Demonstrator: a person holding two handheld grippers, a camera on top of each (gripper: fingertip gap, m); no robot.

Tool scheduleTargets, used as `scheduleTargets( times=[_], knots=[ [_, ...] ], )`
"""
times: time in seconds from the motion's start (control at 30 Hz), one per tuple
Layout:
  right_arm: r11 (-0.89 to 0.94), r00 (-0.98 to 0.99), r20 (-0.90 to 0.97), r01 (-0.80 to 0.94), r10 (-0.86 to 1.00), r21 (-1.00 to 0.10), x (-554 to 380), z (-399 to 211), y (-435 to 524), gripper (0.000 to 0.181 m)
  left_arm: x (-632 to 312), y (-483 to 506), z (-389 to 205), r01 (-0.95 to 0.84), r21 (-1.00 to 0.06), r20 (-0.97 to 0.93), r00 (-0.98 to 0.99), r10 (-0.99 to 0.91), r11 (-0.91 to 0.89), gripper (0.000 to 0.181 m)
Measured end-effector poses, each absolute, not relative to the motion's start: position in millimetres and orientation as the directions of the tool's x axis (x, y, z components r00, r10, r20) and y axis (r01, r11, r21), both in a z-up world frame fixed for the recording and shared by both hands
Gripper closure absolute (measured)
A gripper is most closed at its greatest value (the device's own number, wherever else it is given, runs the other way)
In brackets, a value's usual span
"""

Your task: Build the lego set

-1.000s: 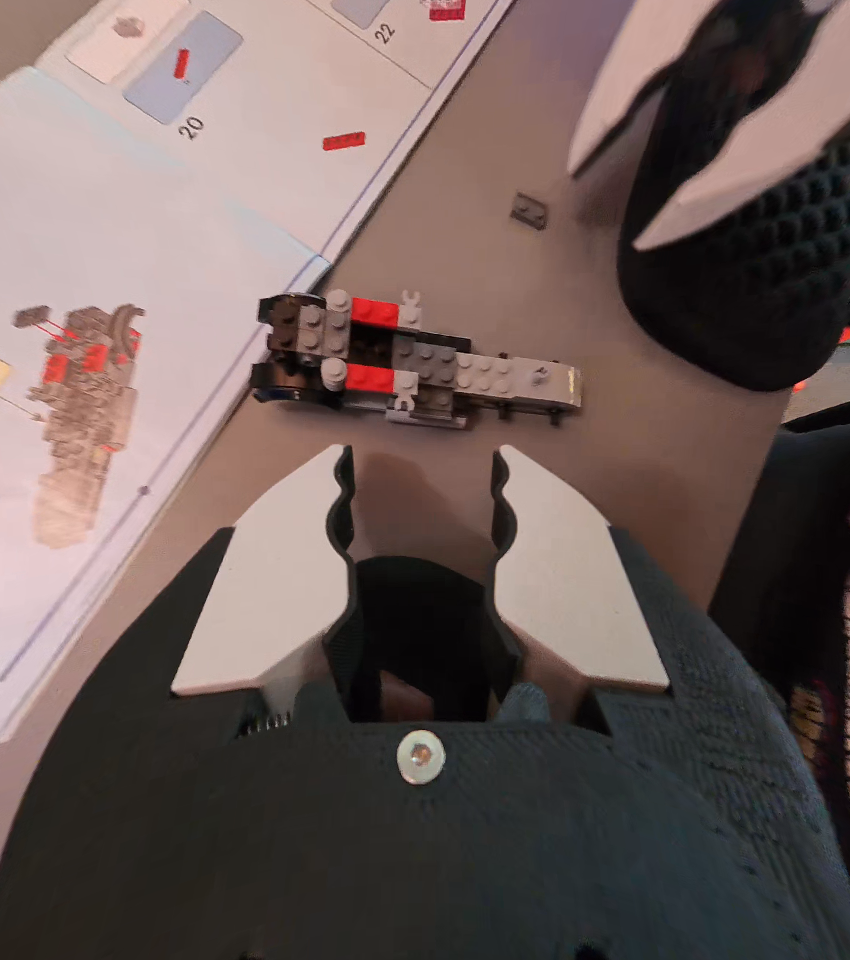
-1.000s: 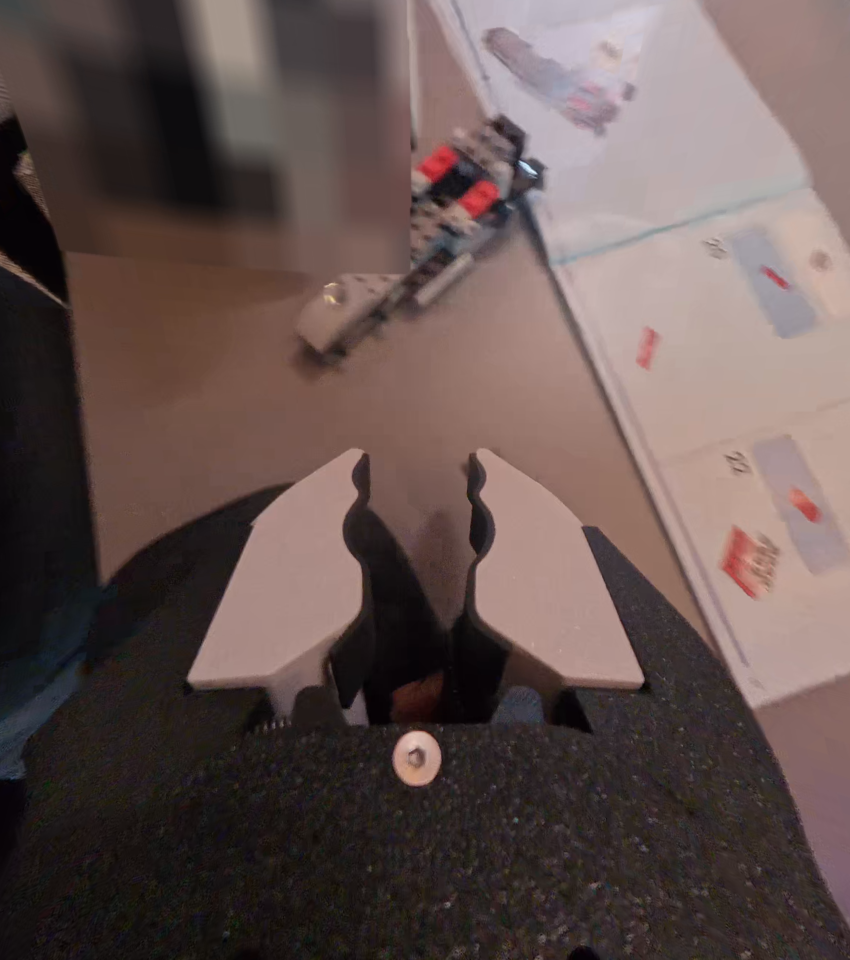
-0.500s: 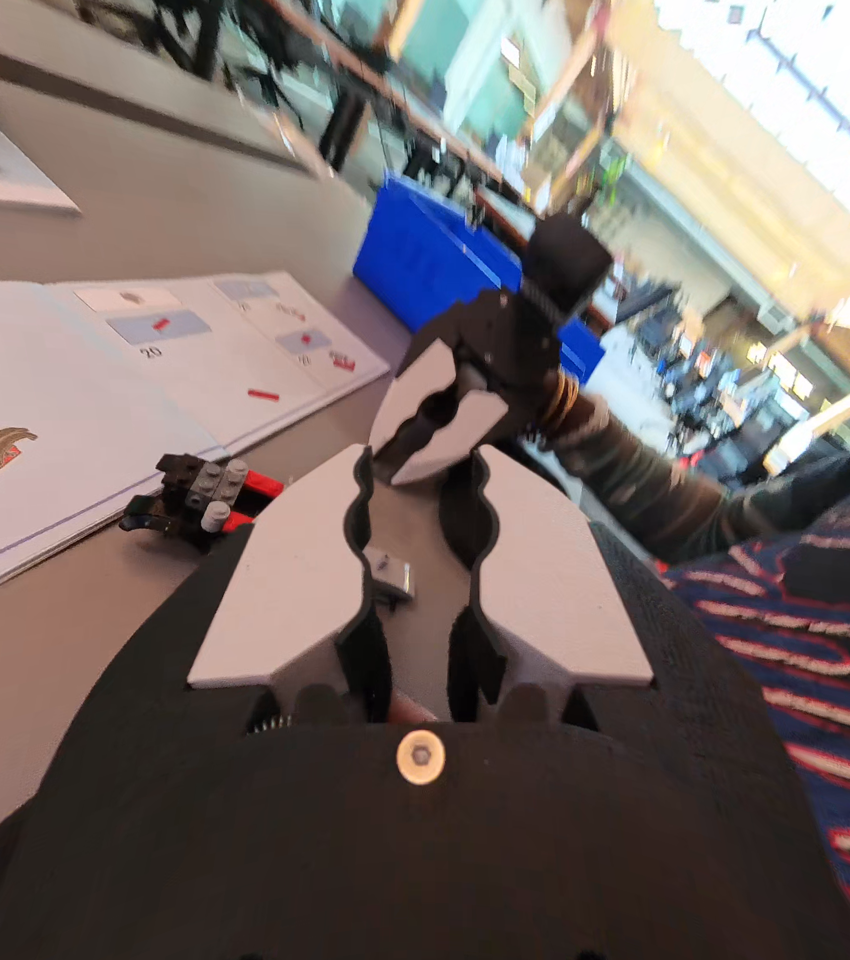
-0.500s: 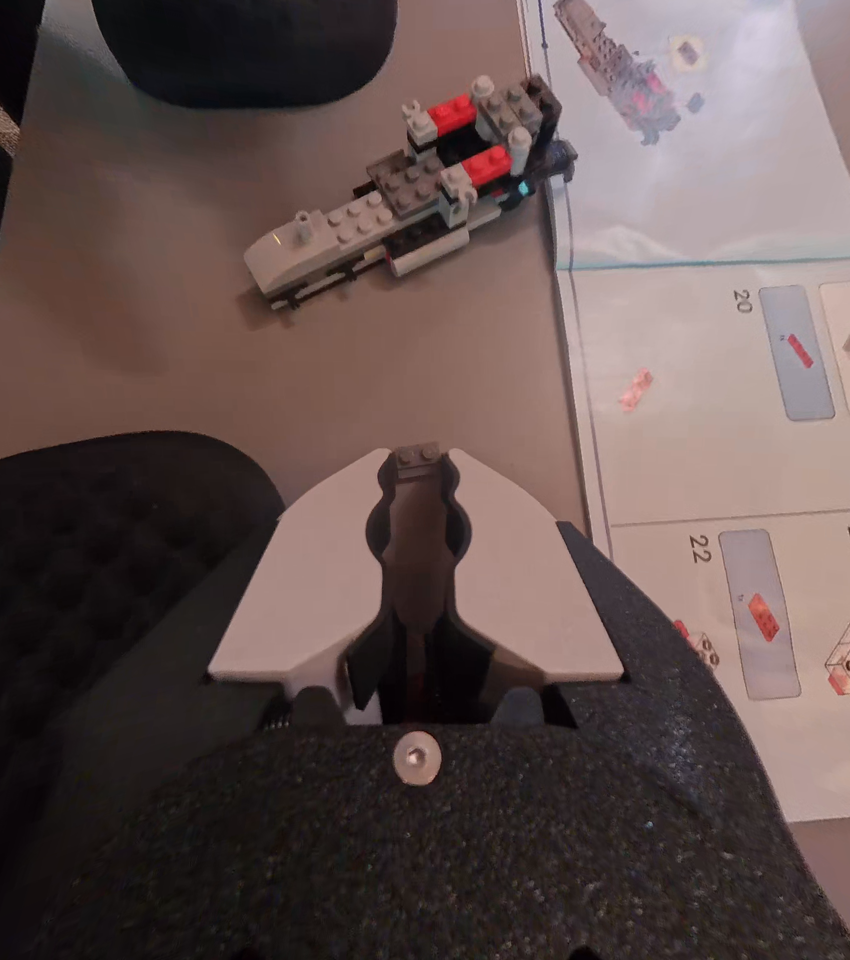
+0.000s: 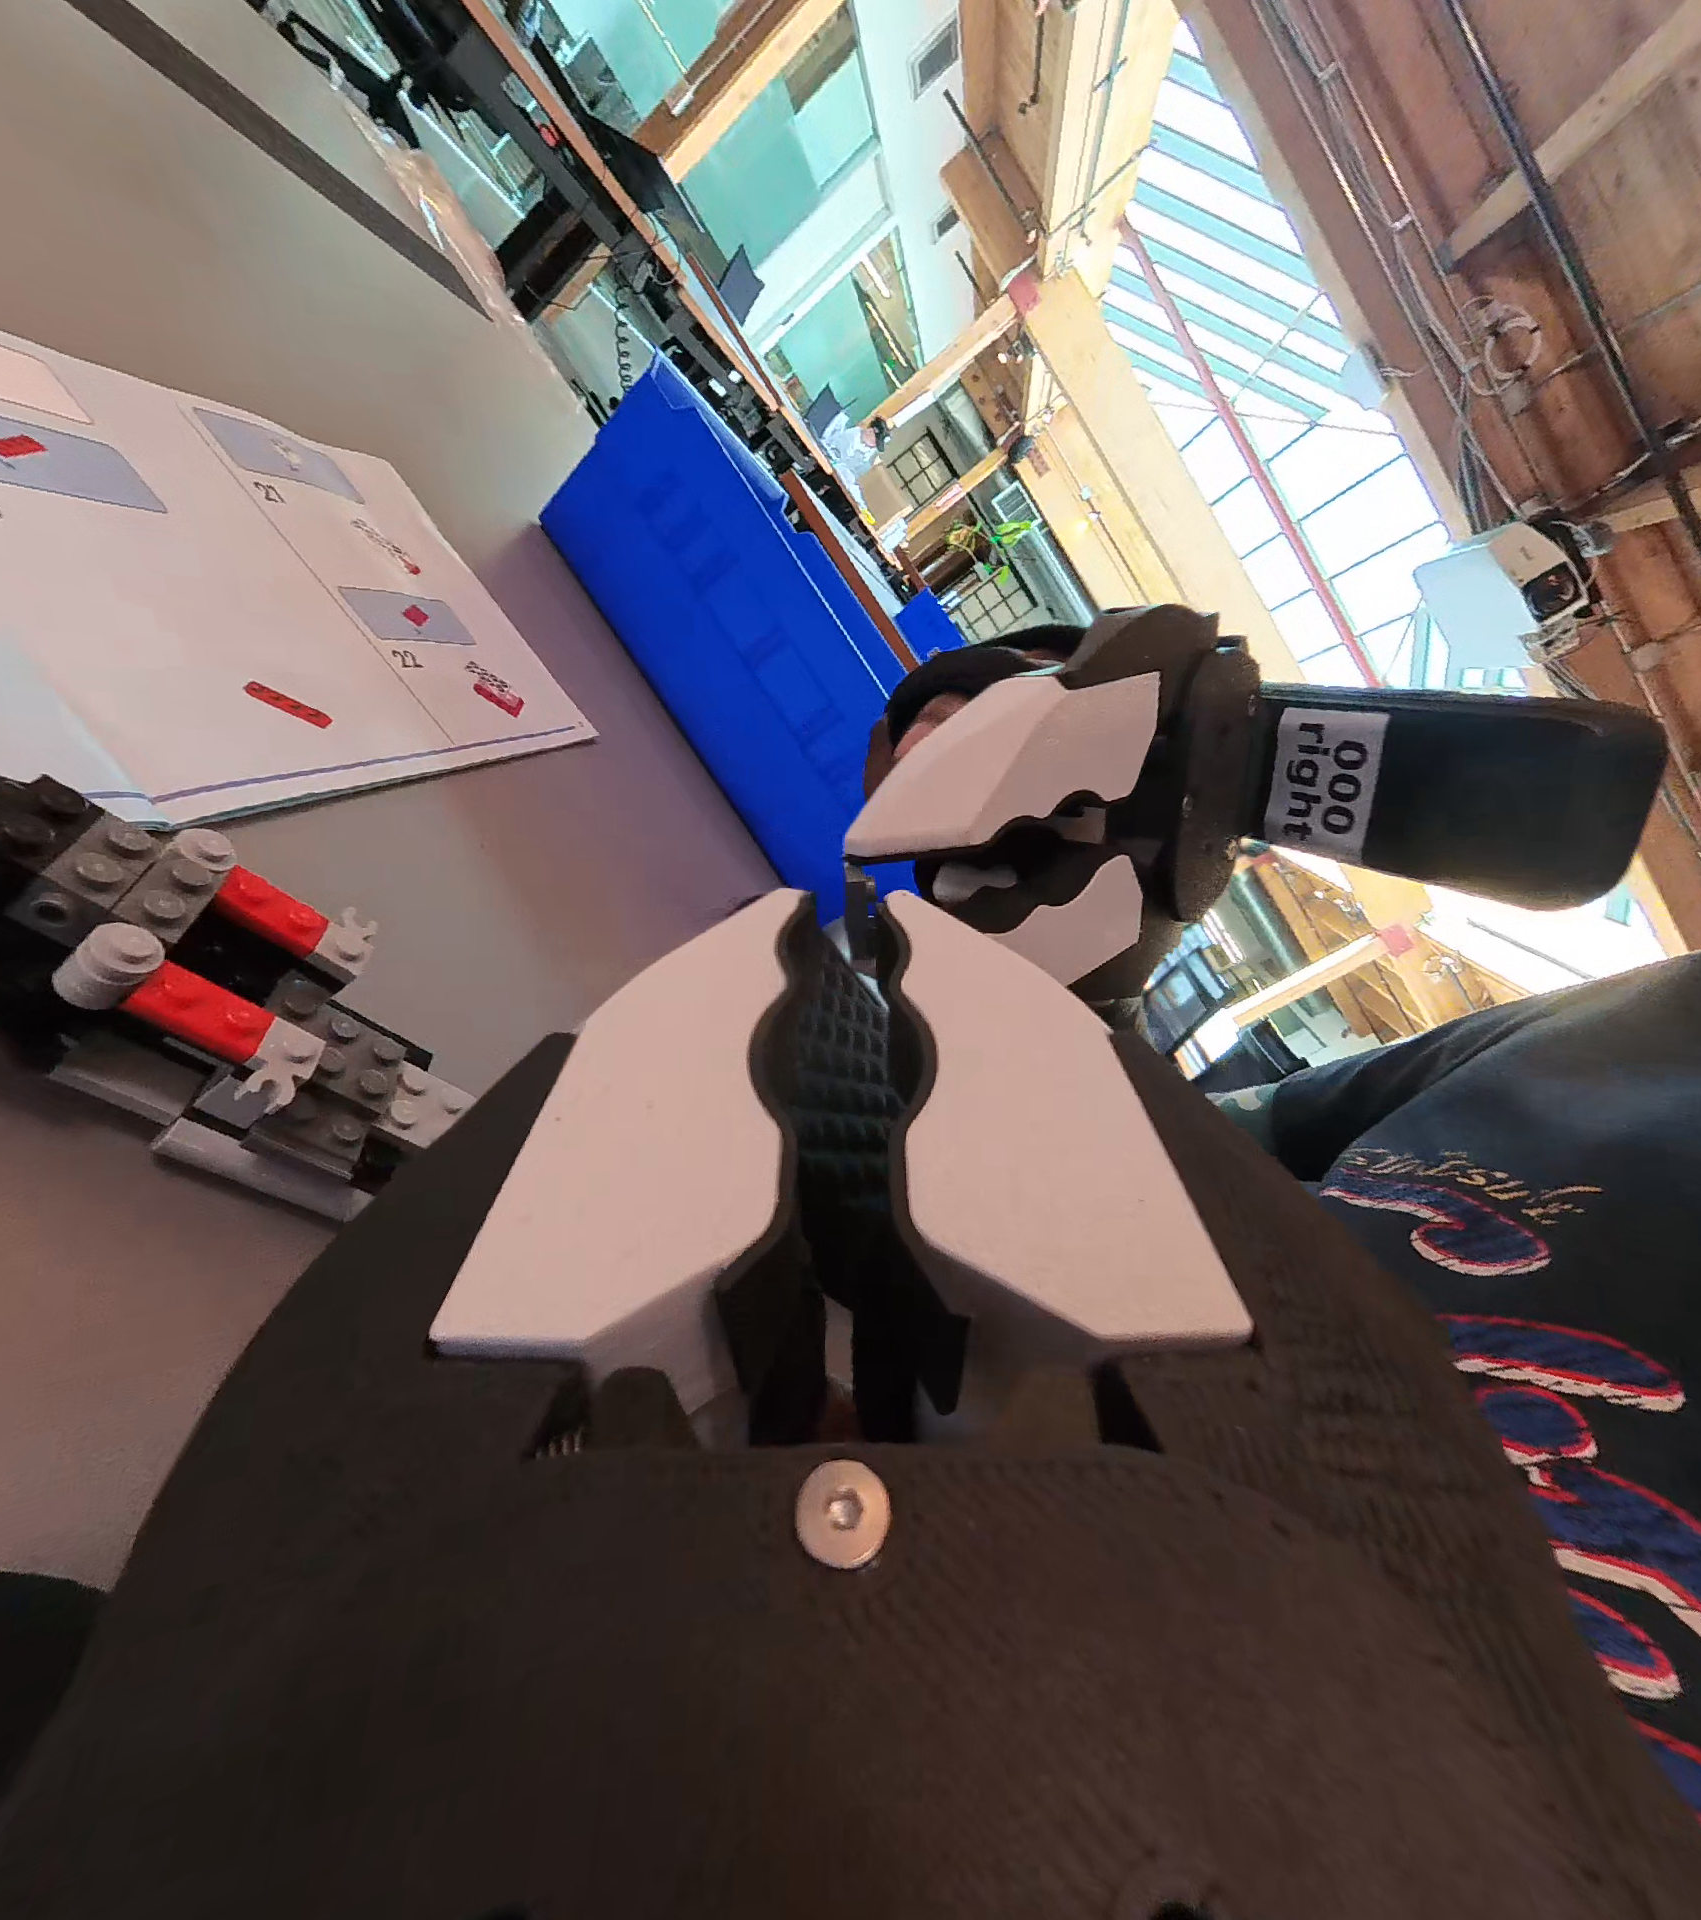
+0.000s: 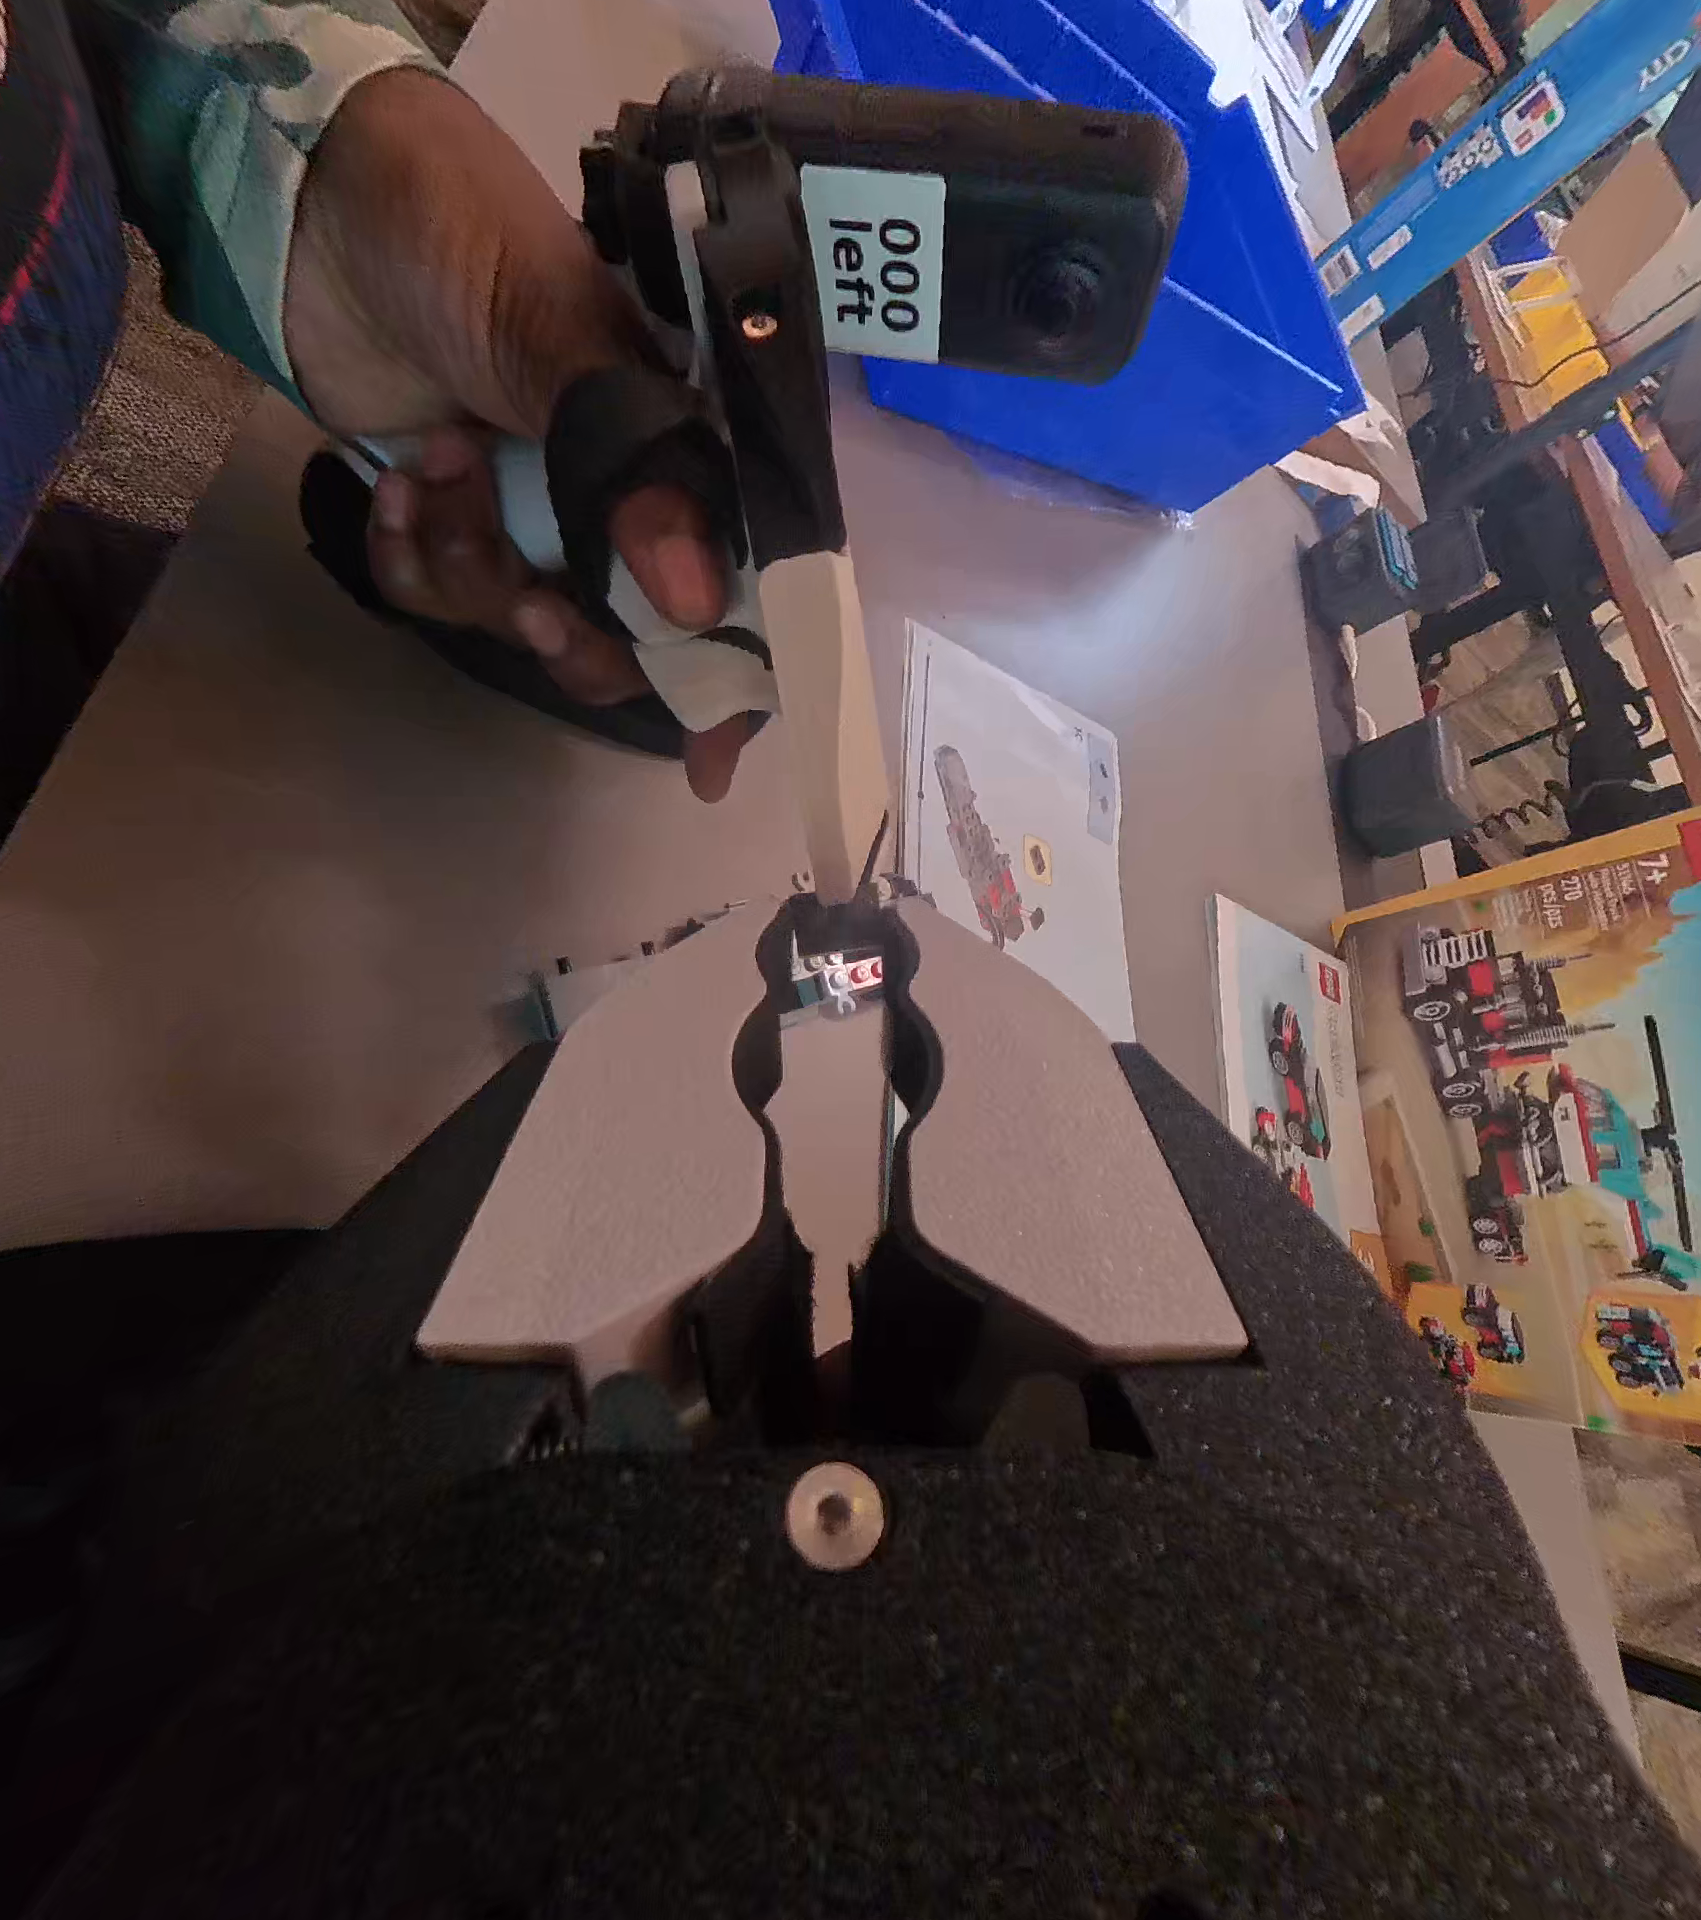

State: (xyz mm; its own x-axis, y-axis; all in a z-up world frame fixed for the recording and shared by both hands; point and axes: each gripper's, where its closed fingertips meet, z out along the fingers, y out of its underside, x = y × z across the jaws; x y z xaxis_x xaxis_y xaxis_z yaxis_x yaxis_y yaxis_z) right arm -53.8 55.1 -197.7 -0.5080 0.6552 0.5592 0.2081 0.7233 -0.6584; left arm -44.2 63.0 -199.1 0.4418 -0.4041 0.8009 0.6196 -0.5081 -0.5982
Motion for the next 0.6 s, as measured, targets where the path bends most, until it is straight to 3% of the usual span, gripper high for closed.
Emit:
scheduleTargets(
  times=[0.13,0.3,0.6],
  knots=[
    [0.685,-0.504,0.535,0.169,0.677,-0.708,-55,-192,51,0.165,-44,58,-192,0.636,-0.572,0.816,0.377,-0.437,-0.519,0.178],
    [0.539,-0.554,0.417,0.069,0.720,-0.839,-50,-179,48,0.159,-45,50,-179,0.693,-0.429,0.874,0.158,-0.459,-0.579,0.178],
    [0.572,-0.574,0.453,0.034,0.682,-0.819,-57,-182,45,0.165,-47,48,-178,0.697,-0.397,0.883,0.113,-0.455,-0.597,0.178]
  ],
)
